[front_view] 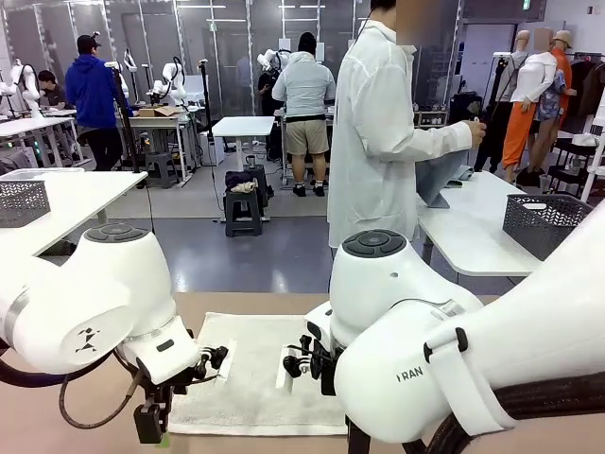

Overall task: Fold the towels and place them in the basket.
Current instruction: When a person lays out a Towel with hook on the table, fold it in half twice.

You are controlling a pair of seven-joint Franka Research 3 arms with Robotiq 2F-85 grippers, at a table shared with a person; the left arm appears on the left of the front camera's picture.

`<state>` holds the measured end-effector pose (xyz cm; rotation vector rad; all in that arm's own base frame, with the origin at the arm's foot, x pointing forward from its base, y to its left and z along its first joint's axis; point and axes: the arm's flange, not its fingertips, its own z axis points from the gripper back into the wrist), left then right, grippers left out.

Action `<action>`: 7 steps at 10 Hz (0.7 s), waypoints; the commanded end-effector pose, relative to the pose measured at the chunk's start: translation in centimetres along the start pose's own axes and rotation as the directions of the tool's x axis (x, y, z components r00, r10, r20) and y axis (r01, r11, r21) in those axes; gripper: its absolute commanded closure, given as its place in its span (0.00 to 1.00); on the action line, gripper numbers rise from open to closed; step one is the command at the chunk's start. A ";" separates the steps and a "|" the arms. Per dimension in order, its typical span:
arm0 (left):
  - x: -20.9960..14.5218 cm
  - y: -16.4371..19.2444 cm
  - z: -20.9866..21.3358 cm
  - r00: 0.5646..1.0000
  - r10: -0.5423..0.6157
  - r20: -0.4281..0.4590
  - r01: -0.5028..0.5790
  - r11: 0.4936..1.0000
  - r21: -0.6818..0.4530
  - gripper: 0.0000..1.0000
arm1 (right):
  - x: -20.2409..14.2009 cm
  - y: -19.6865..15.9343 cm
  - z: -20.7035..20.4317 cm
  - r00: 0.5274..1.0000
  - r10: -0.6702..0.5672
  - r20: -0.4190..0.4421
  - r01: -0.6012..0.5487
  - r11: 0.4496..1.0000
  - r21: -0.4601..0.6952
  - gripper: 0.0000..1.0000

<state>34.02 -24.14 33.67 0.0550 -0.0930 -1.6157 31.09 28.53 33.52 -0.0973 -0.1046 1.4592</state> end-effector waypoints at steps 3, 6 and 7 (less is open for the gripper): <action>0.0 0.0 0.0 1.000 0.000 0.000 0.000 1.000 0.000 0.00 | 0.0 0.0 0.0 1.000 0.000 0.000 0.000 1.000 0.000 0.00; -0.4 0.0 -0.5 1.000 0.002 -0.003 -0.002 1.000 -0.017 0.00 | -0.2 -1.3 0.2 1.000 0.000 0.003 0.000 1.000 0.010 0.00; -0.8 -0.1 -1.0 1.000 0.002 0.001 -0.002 1.000 -0.027 0.00 | -0.5 -1.5 -0.3 1.000 0.009 0.013 -0.010 1.000 0.007 0.00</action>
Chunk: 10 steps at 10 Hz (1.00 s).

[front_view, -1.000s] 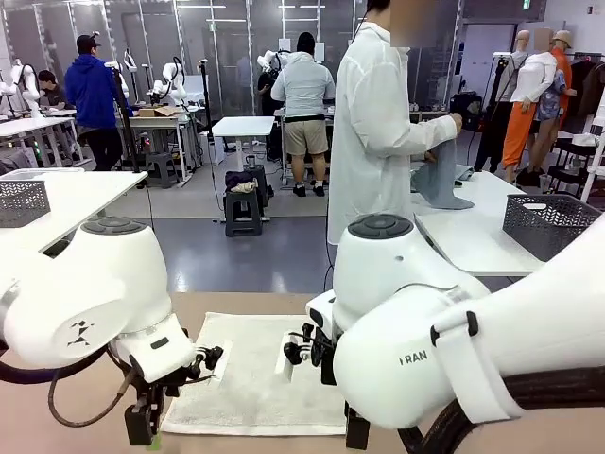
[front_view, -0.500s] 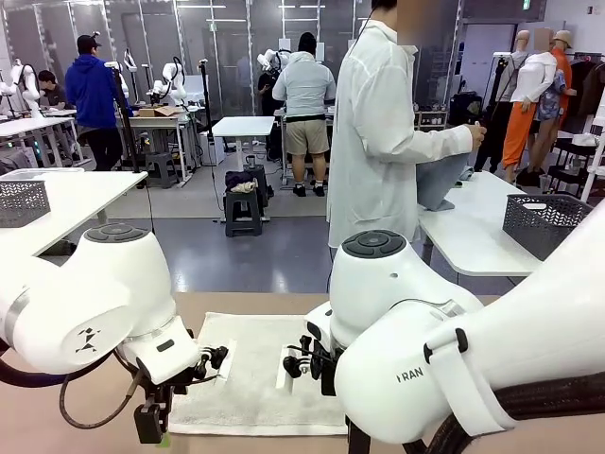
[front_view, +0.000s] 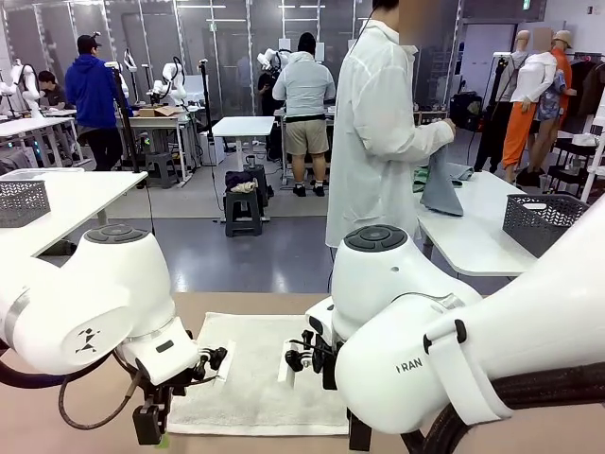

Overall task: Fold the towels and place them in the basket.
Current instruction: When a person lays out a Towel with hook on the table, fold it in half twice.

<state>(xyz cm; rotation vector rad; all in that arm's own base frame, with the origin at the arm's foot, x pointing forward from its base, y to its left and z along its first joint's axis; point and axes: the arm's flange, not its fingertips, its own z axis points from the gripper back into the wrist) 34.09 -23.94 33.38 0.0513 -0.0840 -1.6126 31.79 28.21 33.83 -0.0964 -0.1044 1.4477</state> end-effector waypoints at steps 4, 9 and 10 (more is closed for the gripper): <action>-1.3 -0.2 -2.4 1.000 -0.011 0.019 0.013 0.998 -0.067 0.00 | -0.4 -1.3 -2.3 0.999 0.047 0.022 -0.047 0.999 0.019 0.00; -1.8 0.1 -3.9 0.999 0.008 0.052 -0.006 0.999 -0.042 0.00 | -0.4 -1.8 -3.9 0.996 0.085 0.036 -0.085 0.996 -0.001 0.00; -1.9 0.2 -4.1 0.998 0.015 0.056 -0.014 1.000 -0.025 0.00 | -0.4 -1.8 -4.1 0.995 0.094 0.038 -0.093 0.996 -0.007 0.00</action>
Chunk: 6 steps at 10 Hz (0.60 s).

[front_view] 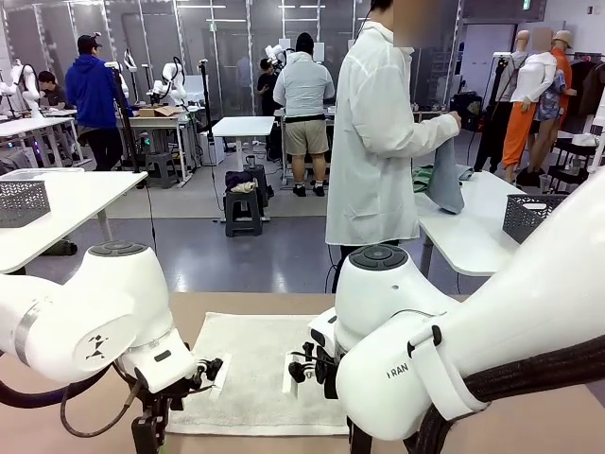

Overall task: Fold the towels and place them in the basket.
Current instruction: When a person lays out a Towel with hook on the table, fold it in half twice.

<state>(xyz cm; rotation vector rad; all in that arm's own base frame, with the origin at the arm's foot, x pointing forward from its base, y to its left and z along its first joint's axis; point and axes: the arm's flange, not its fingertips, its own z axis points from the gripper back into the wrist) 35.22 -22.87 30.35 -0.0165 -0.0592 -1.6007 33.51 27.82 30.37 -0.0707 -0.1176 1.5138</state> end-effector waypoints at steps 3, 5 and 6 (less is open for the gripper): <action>-0.9 0.3 -1.7 0.999 -0.002 0.049 0.000 0.998 0.057 0.00 | -0.4 -1.0 -1.1 1.000 0.017 0.007 -0.017 1.000 -0.019 0.00; -0.8 1.1 -2.3 0.999 -0.006 0.050 0.003 0.998 0.069 0.00 | -0.5 -1.1 -1.4 1.000 0.008 0.000 -0.008 1.000 -0.009 0.00; -0.7 1.1 -2.3 0.999 -0.003 0.045 0.000 0.998 0.062 0.00 | -0.5 -1.1 -1.5 1.000 0.004 0.001 -0.004 1.000 -0.003 0.00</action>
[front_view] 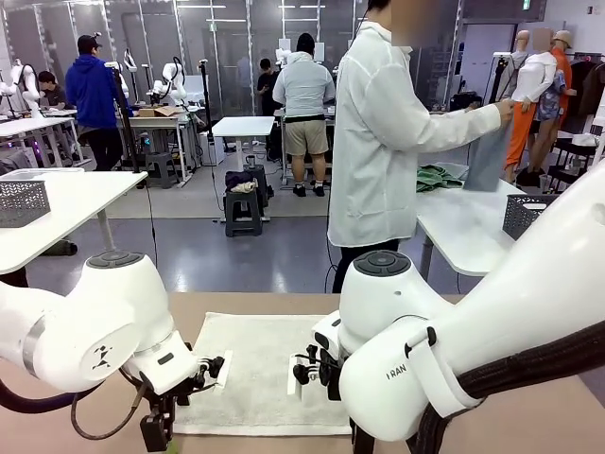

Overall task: Fold the towels and place them in the basket.
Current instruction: When a person lays out a Towel with hook on the table, fold it in half twice.

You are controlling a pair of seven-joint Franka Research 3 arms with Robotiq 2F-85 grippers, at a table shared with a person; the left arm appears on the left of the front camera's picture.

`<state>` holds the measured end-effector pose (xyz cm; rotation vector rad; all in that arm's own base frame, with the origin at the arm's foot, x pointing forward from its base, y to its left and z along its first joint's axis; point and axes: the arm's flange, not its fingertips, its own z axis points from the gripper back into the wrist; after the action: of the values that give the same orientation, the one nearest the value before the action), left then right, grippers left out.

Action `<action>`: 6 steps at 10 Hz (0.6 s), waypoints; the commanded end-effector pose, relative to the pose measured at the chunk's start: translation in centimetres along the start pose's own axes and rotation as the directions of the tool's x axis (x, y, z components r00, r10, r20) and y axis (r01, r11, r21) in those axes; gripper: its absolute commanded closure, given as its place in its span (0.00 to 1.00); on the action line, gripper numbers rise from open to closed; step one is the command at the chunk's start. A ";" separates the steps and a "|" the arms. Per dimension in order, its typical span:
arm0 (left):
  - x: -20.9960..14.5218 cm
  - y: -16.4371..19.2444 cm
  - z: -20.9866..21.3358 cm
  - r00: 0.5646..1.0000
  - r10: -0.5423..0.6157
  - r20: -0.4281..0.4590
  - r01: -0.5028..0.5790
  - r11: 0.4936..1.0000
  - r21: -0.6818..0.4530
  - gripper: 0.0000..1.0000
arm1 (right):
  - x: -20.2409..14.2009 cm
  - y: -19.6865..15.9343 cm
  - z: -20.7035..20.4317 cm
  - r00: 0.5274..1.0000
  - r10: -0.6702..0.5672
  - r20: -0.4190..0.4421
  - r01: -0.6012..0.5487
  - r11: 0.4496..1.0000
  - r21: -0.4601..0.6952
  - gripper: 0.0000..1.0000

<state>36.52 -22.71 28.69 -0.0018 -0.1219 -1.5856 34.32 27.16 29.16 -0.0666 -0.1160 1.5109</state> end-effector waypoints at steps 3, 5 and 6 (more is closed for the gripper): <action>-0.4 -0.2 -0.5 1.000 -0.021 0.012 0.021 1.000 0.014 0.00 | -0.2 -0.7 -0.9 1.000 0.006 0.003 -0.006 1.000 0.016 0.00; -0.2 -0.4 -0.2 1.000 -0.025 0.008 0.025 1.000 0.018 0.00 | -0.3 -0.7 -1.0 1.000 0.013 0.006 -0.013 0.999 0.036 0.00; -0.1 -0.4 -0.1 1.000 -0.026 0.005 0.026 0.999 0.020 0.00 | -0.4 -0.8 -1.1 1.000 0.015 0.011 -0.015 0.999 0.037 0.20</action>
<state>36.46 -22.88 28.69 -0.0006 -0.1219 -1.5943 34.67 26.89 28.36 -0.0562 -0.0973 1.5077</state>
